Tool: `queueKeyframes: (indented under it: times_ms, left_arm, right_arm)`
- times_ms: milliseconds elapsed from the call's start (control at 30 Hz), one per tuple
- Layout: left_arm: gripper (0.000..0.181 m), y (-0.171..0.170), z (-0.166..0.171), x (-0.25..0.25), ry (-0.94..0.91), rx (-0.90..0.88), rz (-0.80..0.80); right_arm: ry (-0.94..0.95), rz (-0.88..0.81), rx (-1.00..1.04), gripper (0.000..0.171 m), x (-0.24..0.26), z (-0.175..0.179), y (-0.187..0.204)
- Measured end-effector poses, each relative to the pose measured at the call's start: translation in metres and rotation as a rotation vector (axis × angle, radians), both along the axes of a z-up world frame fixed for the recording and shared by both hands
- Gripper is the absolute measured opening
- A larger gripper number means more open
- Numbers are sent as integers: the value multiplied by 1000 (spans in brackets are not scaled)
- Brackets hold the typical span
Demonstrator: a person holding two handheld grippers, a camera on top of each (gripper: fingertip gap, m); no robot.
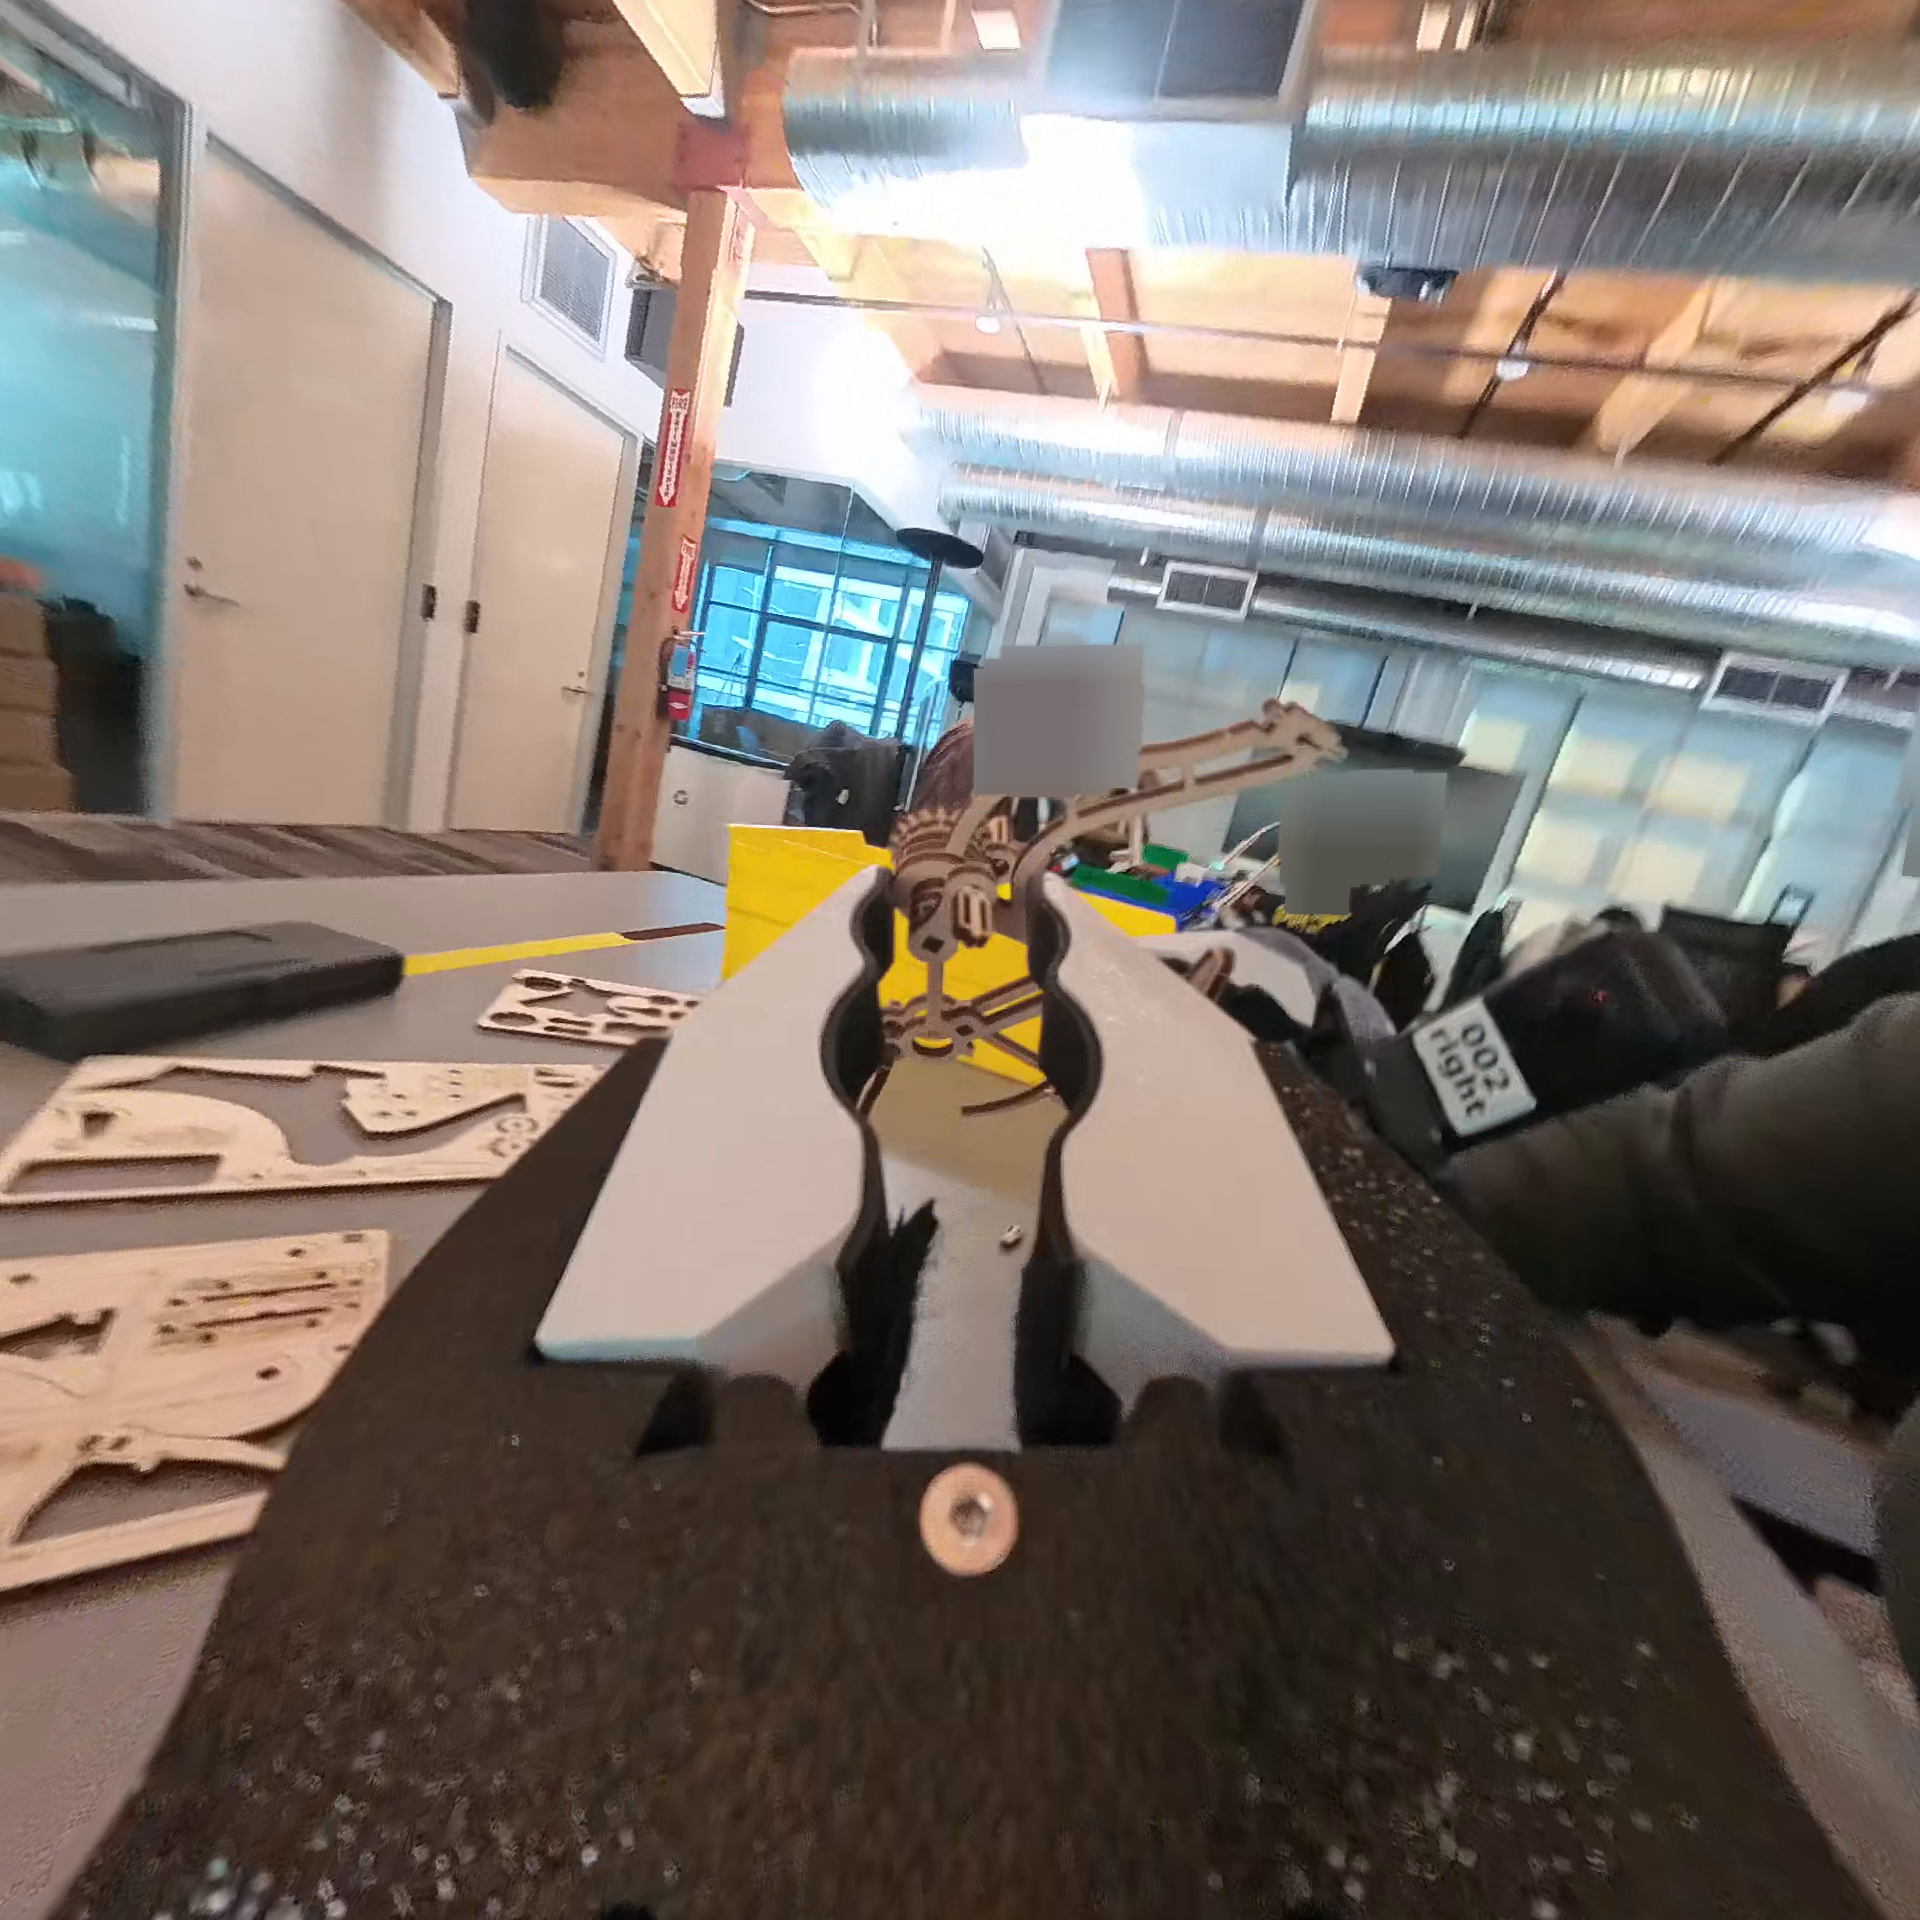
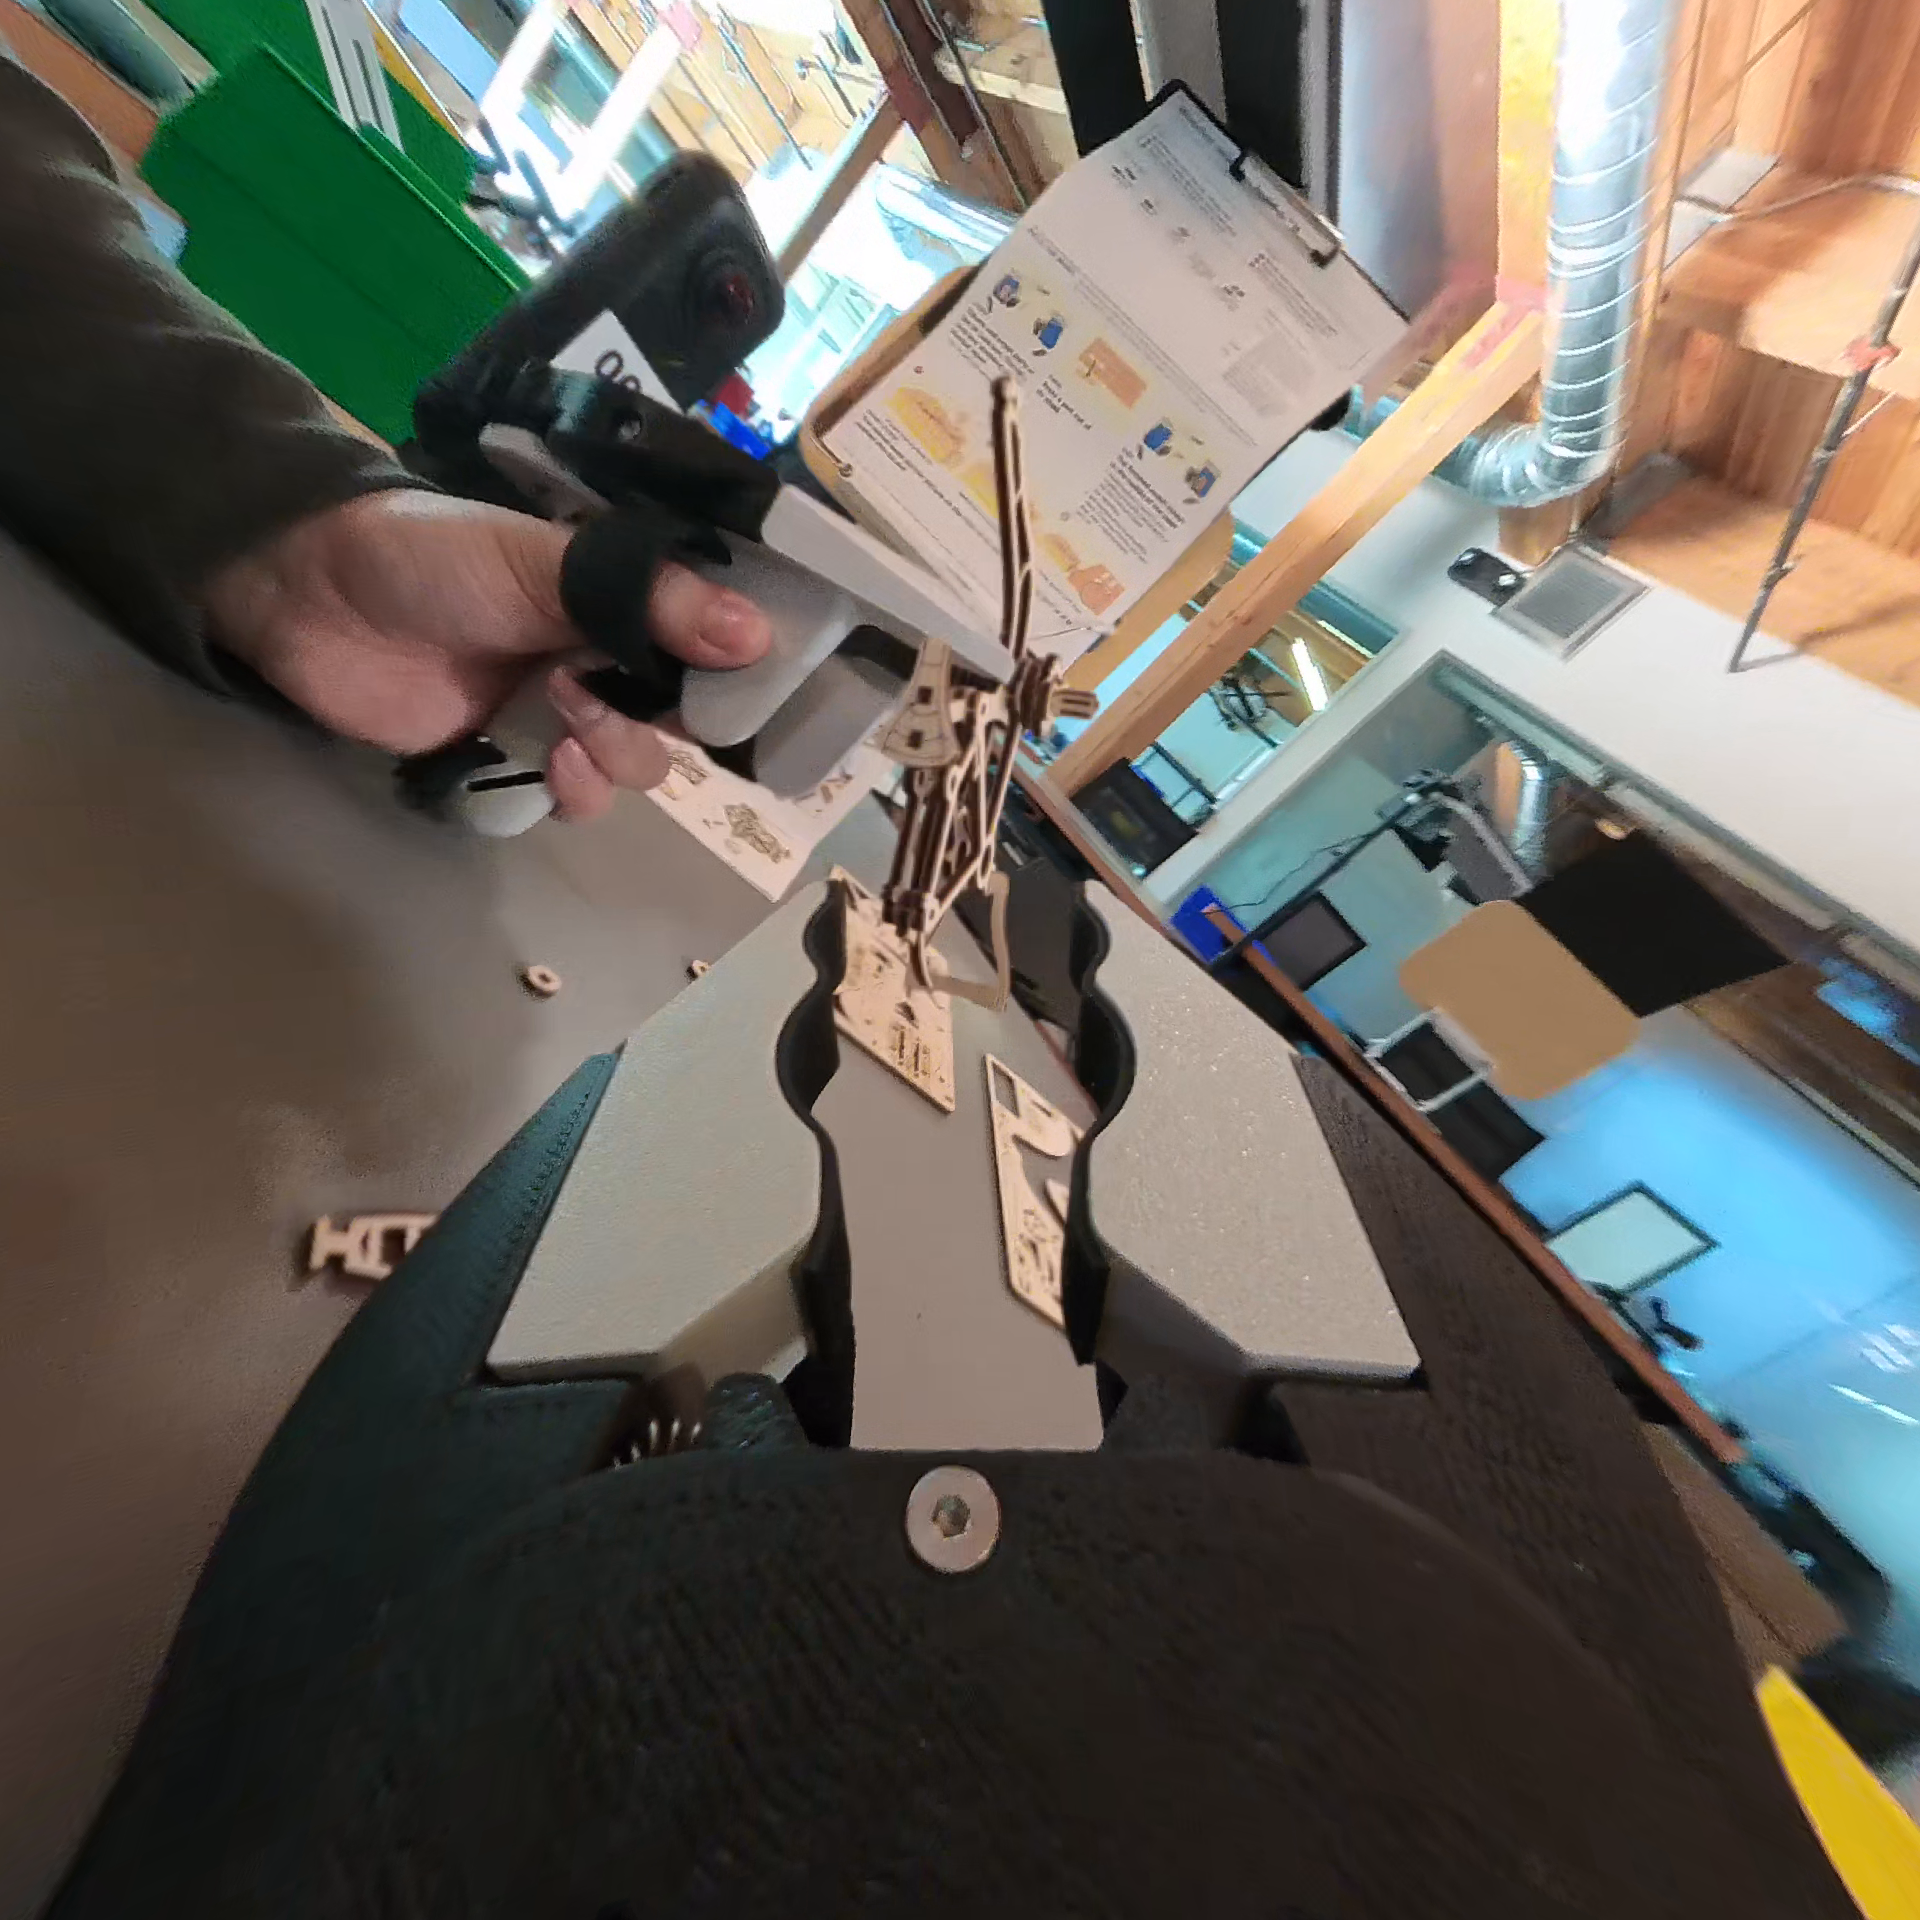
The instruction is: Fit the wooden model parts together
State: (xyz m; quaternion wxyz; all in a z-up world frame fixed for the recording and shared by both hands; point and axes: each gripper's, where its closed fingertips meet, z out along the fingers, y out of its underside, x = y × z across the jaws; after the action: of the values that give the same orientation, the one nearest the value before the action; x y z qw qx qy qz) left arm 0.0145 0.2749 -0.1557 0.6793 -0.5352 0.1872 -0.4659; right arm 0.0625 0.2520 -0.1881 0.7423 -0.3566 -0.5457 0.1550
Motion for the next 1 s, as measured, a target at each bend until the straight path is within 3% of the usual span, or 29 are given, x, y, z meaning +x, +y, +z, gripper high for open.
queueKeyframes:
  times_ms: [100, 300, 467, 700, 800, 900, 1000]
  left_arm:
    - [22, 0, 1, -1, -77, -63, -37]
    - [22, -4, 3, 1, -119, -90, -69]
    - [24, -4, -2, 0, -127, -124, -95]
    - [71, -5, -8, -7, 40, -47, 13]
    - [75, -6, -8, -12, 187, 87, 117]
    - [75, -6, -4, -16, 296, 246, 245]
    - [73, -10, -5, -12, 341, 304, 268]
  right_arm:
    - [-9, -80, 52, 40, -11, 2, 3]
    - [7, -149, 102, 10, -21, 10, 1]
    - [4, -169, 32, 8, -18, 13, 6]
    - [-42, -208, -96, 7, -3, 9, 25]
    - [-163, -205, -197, 7, 3, -4, 34]
    - [-302, -232, -429, 7, 12, -22, 45]
    - [-413, -285, -647, 7, 25, -37, 54]
